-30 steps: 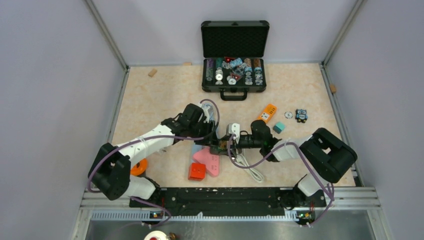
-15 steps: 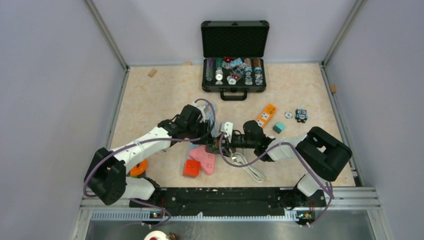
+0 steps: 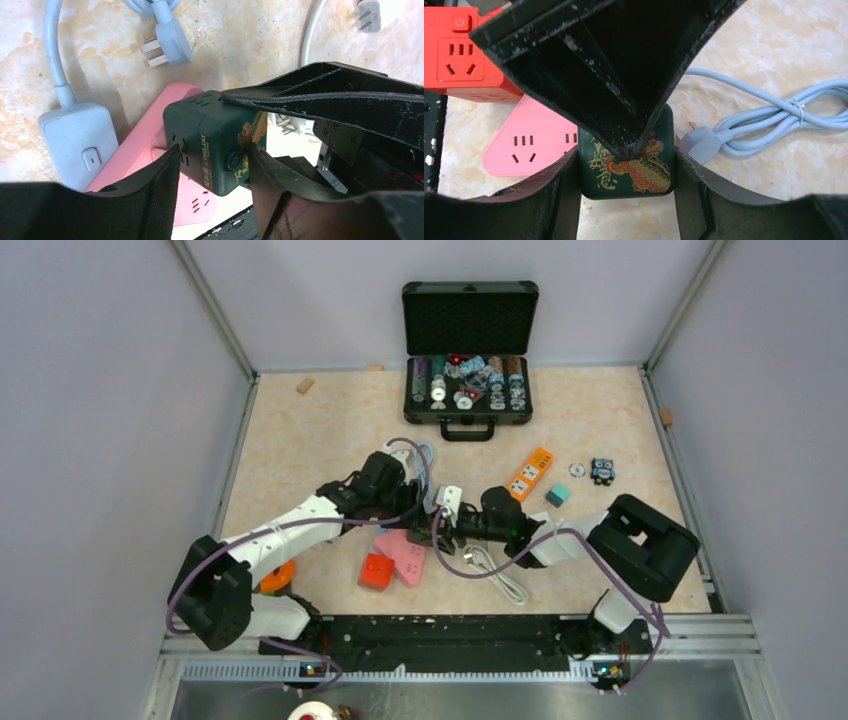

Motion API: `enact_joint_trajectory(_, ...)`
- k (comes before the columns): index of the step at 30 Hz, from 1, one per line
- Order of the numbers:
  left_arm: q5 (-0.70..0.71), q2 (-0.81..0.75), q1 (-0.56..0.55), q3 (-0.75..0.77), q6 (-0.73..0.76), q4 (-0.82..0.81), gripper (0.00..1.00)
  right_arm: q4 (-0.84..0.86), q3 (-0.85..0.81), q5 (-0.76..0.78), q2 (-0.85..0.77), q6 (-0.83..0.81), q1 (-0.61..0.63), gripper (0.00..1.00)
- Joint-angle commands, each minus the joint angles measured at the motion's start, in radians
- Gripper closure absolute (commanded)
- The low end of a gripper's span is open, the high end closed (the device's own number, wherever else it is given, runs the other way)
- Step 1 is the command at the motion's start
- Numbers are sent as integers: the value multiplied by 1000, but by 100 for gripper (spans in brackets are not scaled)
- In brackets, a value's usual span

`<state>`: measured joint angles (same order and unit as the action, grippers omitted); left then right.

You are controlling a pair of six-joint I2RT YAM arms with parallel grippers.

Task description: Insert the plug

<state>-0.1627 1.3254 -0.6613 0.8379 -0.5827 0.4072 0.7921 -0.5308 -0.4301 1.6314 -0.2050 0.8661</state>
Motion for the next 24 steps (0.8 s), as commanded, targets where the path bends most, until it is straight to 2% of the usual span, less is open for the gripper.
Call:
enact_joint_trajectory(1,61,32,-17,3,27,103,42,-245,32,65,-1,-33,41,97)
enact_joint_trajectory(4,71,-6,-17,59,39,126,26,-281,-2,66,-88,-16,41,74)
enact_joint_trajectory(5,72,-22,-17,75,42,128,22,-291,-12,73,-120,-4,42,61)
enact_joint_trajectory(7,72,-64,-17,100,43,131,11,-308,-30,87,-188,27,41,44)
enact_joint_trajectory(9,78,-111,-15,112,41,127,2,-334,-46,96,-272,61,41,21)
enact_joint_trajectory(10,89,-137,-15,110,38,125,1,-347,-52,102,-308,79,42,9)
enact_joint_trajectory(14,128,-227,-14,71,33,117,1,-423,-67,179,-421,221,41,5)
enact_joint_trajectory(20,111,-327,-11,-46,-15,96,1,-550,-28,415,-568,512,39,5)
enact_joint_trajectory(24,98,-393,-11,-148,-107,57,1,-695,-5,458,-664,662,20,4)
